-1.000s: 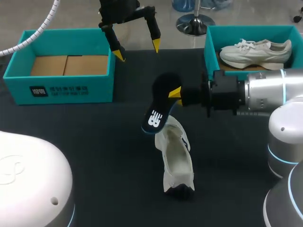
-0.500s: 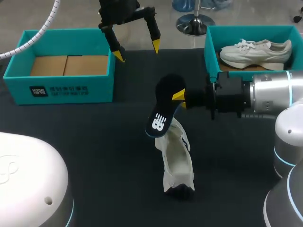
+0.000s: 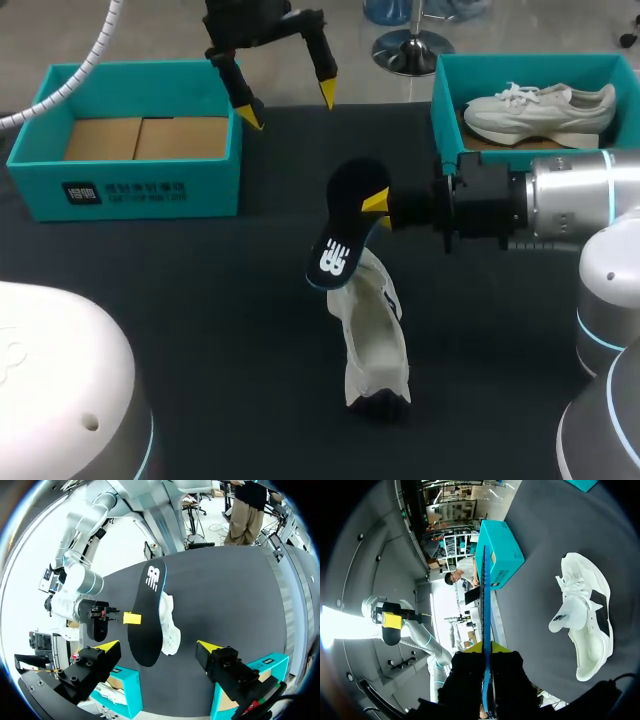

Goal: Take the shoe out of the shoebox, open the shoe tongue, remove and reinsert the insole, then place the shoe into the shoebox

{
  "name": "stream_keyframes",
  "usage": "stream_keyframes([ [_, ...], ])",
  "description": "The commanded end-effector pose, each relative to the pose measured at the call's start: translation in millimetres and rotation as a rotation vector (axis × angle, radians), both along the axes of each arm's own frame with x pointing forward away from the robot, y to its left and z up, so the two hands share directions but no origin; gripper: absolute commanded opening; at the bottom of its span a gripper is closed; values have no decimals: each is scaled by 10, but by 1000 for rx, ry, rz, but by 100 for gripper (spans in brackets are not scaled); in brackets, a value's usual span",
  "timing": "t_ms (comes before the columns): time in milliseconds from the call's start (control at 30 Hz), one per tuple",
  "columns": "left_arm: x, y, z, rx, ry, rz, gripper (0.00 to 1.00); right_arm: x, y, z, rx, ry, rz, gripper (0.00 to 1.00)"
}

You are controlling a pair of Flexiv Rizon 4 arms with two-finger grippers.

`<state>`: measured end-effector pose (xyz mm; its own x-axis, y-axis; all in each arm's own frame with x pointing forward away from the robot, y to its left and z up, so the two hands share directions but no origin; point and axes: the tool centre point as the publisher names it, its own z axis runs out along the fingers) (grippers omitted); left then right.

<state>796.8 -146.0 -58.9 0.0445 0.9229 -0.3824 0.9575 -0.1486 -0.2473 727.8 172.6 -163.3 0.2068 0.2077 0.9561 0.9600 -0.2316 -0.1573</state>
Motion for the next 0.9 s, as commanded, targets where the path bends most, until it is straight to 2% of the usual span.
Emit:
stream_keyframes([
  [33, -146, 455, -255, -470, 111, 16, 100, 10, 33, -7, -2, 0, -1, 0],
  [100, -257, 576, -393, -578, 111, 39, 100, 10, 33, -7, -2, 0, -1, 0],
  [167, -373, 653, -476, -632, 93, 44, 100, 10, 33, -7, -2, 0, -1, 0],
  [333, -531, 722, -570, -669, 39, 51, 100, 10, 33, -7, -2, 0, -1, 0],
  [533, -521, 716, -596, -648, -21, 104, 100, 10, 33, -7, -2, 0, -1, 0],
  [900, -401, 644, -618, -616, -9, 182, 100, 10, 33, -7, -2, 0, -1, 0],
])
